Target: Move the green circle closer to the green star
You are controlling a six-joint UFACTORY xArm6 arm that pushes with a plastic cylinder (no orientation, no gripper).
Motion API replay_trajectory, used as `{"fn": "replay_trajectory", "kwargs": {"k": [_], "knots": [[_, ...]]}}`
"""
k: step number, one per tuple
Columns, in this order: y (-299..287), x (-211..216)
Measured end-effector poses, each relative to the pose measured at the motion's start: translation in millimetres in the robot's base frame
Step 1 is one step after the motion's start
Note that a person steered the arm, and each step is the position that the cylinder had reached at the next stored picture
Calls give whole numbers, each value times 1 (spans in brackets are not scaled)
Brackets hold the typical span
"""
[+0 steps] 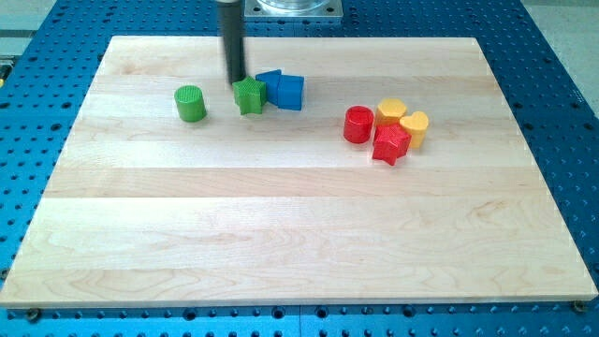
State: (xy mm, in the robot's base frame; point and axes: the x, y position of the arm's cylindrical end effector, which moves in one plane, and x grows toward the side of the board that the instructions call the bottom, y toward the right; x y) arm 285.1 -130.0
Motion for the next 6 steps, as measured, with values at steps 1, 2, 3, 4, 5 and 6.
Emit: {"fn": "replay_trajectory", "kwargs": {"k": [1,2,3,4,5,6], "knots": [[-118,9],[-127,64],[-54,85],[20,85],[42,93],[-15,112]]}}
